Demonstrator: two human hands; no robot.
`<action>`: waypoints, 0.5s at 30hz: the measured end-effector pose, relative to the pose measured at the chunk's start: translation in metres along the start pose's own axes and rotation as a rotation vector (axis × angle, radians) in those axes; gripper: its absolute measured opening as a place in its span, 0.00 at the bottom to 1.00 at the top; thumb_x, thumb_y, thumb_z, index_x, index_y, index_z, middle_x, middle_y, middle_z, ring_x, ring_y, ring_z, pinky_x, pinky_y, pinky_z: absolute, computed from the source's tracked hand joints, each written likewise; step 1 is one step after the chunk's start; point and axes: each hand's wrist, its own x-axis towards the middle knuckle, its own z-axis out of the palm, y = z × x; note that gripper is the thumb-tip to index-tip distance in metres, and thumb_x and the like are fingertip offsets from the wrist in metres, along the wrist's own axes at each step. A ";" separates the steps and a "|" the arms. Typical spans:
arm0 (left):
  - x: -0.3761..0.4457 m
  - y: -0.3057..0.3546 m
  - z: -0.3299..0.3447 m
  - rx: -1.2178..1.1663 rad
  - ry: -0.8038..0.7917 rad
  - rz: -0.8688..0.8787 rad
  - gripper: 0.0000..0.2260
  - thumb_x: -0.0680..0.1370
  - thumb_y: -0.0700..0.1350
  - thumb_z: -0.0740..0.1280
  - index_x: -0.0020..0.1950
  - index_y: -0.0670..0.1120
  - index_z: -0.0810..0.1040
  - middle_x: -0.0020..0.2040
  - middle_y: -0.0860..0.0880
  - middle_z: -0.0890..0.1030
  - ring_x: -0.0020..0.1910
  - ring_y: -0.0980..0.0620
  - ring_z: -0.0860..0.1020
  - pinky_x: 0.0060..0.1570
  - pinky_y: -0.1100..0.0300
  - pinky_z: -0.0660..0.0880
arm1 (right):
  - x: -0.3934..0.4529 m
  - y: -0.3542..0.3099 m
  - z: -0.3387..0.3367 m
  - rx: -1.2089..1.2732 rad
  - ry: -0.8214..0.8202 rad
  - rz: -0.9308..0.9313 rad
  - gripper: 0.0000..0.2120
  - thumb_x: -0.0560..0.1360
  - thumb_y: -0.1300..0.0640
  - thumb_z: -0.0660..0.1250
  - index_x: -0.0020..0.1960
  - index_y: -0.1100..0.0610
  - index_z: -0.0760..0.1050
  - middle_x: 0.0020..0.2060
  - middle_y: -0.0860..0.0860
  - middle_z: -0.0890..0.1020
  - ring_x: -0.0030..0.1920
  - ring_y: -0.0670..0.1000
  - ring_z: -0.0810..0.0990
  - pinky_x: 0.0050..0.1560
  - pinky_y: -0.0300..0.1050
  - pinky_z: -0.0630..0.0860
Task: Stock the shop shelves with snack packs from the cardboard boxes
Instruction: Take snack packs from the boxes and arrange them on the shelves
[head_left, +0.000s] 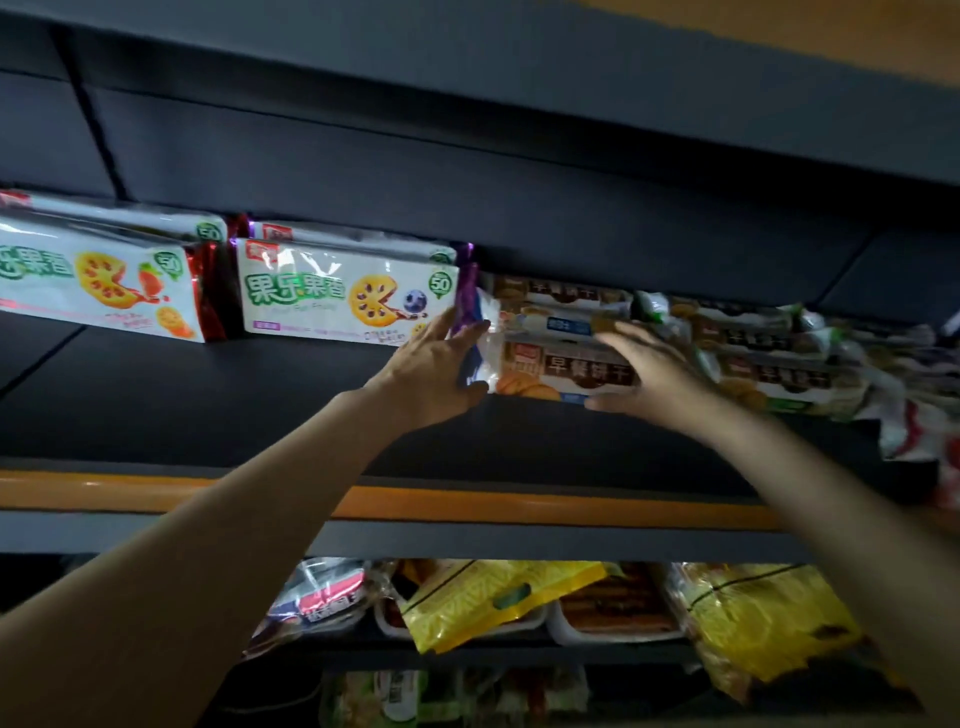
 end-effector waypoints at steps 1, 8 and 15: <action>0.004 0.007 0.002 0.012 -0.009 0.009 0.34 0.75 0.52 0.66 0.76 0.51 0.52 0.77 0.44 0.49 0.76 0.44 0.51 0.73 0.52 0.55 | -0.004 0.008 0.003 -0.042 0.025 -0.017 0.40 0.70 0.41 0.69 0.76 0.49 0.55 0.76 0.50 0.53 0.76 0.51 0.51 0.74 0.57 0.51; 0.018 0.041 0.023 0.250 -0.027 0.033 0.30 0.78 0.52 0.60 0.76 0.51 0.50 0.76 0.47 0.55 0.76 0.47 0.51 0.74 0.48 0.44 | 0.004 0.026 0.010 -0.051 -0.004 -0.071 0.44 0.72 0.41 0.67 0.77 0.53 0.46 0.77 0.50 0.49 0.76 0.51 0.48 0.75 0.54 0.47; 0.010 0.061 0.021 0.239 0.096 -0.089 0.24 0.80 0.48 0.59 0.75 0.51 0.56 0.71 0.47 0.62 0.68 0.46 0.59 0.69 0.53 0.52 | 0.029 0.032 0.003 -0.254 -0.039 -0.139 0.45 0.68 0.31 0.62 0.75 0.57 0.58 0.77 0.52 0.51 0.76 0.58 0.47 0.74 0.60 0.39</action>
